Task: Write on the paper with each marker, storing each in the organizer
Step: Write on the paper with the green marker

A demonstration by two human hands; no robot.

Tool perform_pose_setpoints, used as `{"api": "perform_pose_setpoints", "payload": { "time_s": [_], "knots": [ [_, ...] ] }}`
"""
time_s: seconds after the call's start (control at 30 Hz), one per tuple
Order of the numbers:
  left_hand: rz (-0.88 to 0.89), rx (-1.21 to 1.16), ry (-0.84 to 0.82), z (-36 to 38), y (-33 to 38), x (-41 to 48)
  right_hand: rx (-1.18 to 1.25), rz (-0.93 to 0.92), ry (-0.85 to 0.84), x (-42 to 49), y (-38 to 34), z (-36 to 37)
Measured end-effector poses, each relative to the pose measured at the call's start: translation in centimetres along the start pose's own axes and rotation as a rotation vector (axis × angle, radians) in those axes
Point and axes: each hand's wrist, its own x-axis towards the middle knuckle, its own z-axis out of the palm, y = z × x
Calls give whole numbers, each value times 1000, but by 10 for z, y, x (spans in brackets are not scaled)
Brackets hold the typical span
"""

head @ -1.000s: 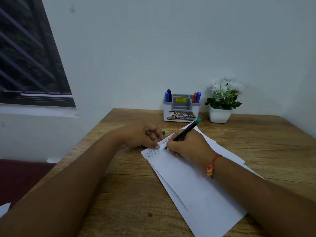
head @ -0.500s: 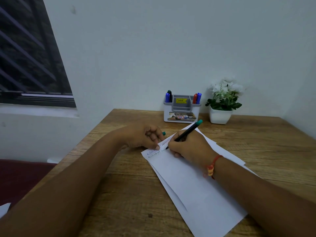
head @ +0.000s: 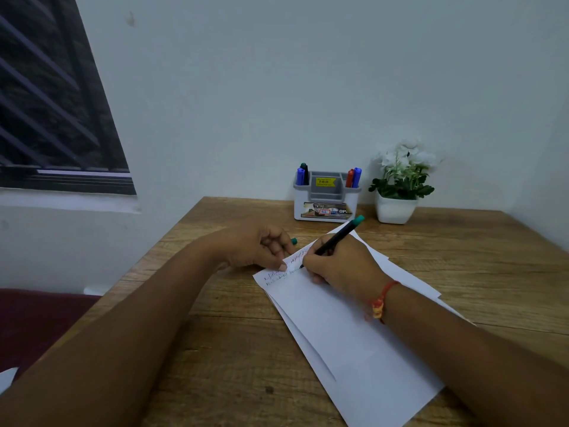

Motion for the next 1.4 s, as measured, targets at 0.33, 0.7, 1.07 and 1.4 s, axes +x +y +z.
{"api": "perform_pose_setpoints", "payload": {
  "time_s": [0.33,0.7,1.07,1.4],
  "knots": [
    [-13,14,-19,-1,1,1,186,62,72,6,1,-8],
    [-6,18,-9,-1,0,2,48,40,69,4,5,-6],
    [-18,11,-19,-1,-1,3,22,7,78,4,7,-7],
    [-23,14,-28,-2,-2,5,15,14,88,5,8,-6]
  ]
}}
